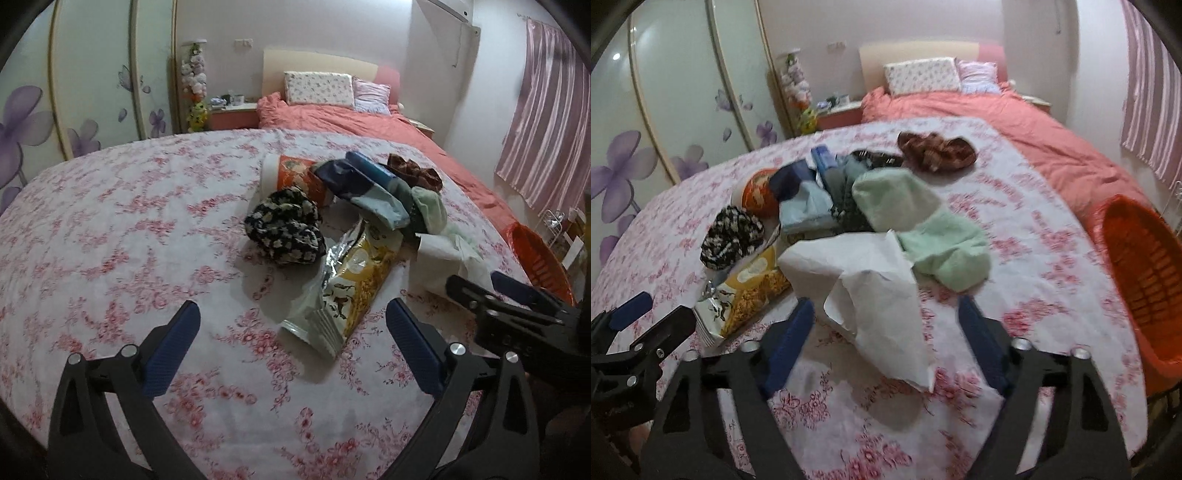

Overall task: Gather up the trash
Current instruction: 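Grasp the white tissue with the right tool while the left tool grasps the snack bag, then carry tissue and snack bag to the orange basket and open both tools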

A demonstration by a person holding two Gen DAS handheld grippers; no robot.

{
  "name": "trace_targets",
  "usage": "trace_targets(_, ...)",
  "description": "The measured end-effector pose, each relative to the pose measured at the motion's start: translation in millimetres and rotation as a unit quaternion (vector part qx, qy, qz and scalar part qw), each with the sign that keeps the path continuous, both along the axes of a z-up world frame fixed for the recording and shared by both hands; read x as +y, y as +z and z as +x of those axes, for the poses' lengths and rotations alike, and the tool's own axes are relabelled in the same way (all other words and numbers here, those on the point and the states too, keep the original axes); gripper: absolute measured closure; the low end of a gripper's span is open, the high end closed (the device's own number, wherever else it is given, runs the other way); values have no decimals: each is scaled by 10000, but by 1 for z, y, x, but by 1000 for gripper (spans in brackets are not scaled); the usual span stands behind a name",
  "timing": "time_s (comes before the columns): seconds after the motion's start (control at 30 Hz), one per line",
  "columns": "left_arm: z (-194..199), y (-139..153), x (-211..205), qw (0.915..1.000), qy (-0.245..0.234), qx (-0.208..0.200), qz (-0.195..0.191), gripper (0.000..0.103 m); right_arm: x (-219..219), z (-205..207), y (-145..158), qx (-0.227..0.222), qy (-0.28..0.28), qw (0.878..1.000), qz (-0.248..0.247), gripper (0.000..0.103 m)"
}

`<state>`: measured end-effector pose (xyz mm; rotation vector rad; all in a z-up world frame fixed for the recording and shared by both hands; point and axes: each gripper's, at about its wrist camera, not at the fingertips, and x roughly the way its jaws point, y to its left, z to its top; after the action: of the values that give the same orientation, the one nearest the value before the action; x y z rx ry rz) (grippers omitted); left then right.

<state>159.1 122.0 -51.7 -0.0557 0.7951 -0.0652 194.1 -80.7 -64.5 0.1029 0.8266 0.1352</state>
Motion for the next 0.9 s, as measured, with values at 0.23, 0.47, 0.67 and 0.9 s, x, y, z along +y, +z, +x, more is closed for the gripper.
trace_targets(0.23, 20, -14, -18, 9991, -313, 284, -49, 16, -5, -8, 6, -36, 256, 9992, 299, 72)
trace_targets(0.47, 40, -27, -36, 9974, -448, 566, -83, 25, -16, -13, 15, -122, 303, 9975, 624, 87)
trace_targets(0.67, 51, -27, -45, 9972, -517, 521, -143, 37, -26, -19, 24, -288, 221, 9971, 667, 87)
trace_targets(0.9, 52, -26, -55, 9966, -668, 462, -164, 61, -42, -21, 27, -339, -28, 9971, 681, 87)
